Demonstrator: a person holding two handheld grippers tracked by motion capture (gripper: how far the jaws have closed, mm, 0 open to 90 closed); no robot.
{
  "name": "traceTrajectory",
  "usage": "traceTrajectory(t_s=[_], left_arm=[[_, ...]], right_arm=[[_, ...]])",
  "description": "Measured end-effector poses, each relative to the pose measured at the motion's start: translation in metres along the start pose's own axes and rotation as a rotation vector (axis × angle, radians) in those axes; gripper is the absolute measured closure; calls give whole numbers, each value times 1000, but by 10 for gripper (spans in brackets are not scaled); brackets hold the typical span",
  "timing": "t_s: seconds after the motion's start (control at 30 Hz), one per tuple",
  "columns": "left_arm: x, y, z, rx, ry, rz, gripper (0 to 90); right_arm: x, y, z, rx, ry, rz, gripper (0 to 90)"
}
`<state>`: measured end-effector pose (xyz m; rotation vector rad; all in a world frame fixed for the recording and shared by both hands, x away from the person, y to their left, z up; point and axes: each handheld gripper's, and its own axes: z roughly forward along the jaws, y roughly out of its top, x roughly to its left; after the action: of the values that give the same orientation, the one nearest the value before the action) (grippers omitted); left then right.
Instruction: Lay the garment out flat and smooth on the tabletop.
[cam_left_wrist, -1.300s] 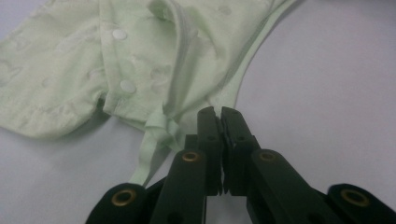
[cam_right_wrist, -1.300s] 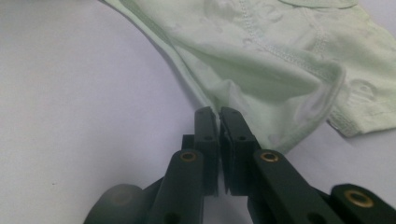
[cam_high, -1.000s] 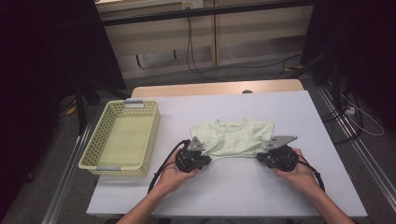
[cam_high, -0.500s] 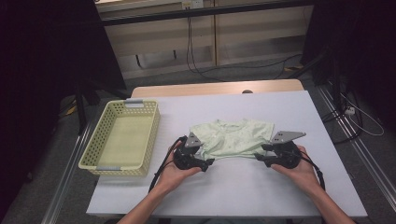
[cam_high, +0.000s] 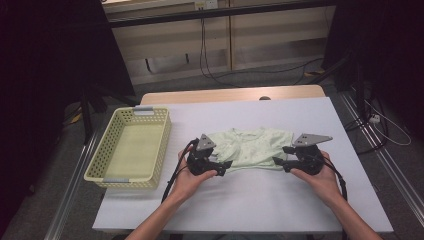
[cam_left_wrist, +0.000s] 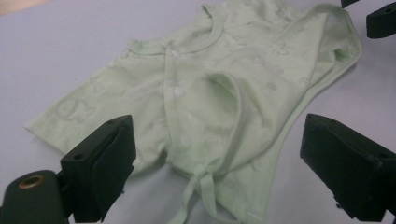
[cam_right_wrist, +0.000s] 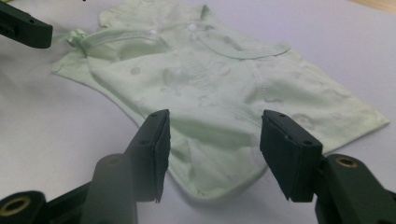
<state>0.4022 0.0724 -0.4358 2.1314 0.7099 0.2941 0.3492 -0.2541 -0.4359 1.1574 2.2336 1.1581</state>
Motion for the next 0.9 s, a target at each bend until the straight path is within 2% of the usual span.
traceTrajectory(t_s=[0.07,0.17,0.23,0.4,0.5,0.57,0.6,0.77,0.9], left_arm=[[3,5,1,11,-14,-16,105],[6,10,2,-24,-10,-27,105],[8,13,4,-24,0,-26,104],[14,22,15,-13,25,-11,113],[17,25,23,13,23,-23,115],[20,26,28,10,32,-29,114],[21,26,30,14,16,-38,112],[28,26,38,34,18,-71,112],[27,26,38,38,-4,-81,167]], right_arm=[[-2,2,0,-1,-9,12,436],[-7,6,0,0,-17,21,459],[-10,9,1,1,-24,20,481],[-18,16,5,11,-51,30,538],[-23,20,10,10,-70,43,578],[-27,17,13,5,-64,63,614],[-28,16,14,8,-60,65,634],[-29,12,15,24,-55,58,675],[-28,10,18,32,-51,54,689]])
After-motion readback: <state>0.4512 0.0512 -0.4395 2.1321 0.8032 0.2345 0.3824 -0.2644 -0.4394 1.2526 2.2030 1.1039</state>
